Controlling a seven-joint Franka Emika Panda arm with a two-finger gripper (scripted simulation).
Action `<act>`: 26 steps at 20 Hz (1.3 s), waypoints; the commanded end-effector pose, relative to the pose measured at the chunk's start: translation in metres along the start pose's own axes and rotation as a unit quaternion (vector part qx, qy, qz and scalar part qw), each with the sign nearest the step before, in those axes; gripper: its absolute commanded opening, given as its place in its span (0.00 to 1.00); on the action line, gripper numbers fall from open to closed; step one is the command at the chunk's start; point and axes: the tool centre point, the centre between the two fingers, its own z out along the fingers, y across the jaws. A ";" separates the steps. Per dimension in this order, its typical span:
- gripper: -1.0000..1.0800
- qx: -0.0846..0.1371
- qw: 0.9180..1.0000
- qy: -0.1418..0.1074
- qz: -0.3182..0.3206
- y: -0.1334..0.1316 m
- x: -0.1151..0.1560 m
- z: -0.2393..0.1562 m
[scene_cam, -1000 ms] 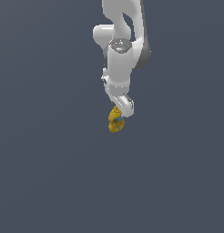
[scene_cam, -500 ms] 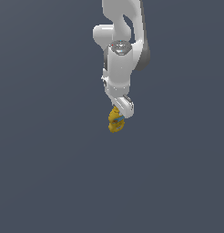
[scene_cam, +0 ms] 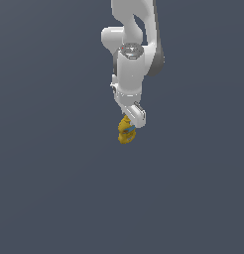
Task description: Pick up the object and move it to a goal position.
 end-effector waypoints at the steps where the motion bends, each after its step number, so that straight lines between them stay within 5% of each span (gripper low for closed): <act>1: 0.00 0.003 1.000 0.002 0.000 -0.002 0.001 -0.010; 26: 0.00 0.003 1.000 0.002 0.000 -0.015 -0.006 -0.204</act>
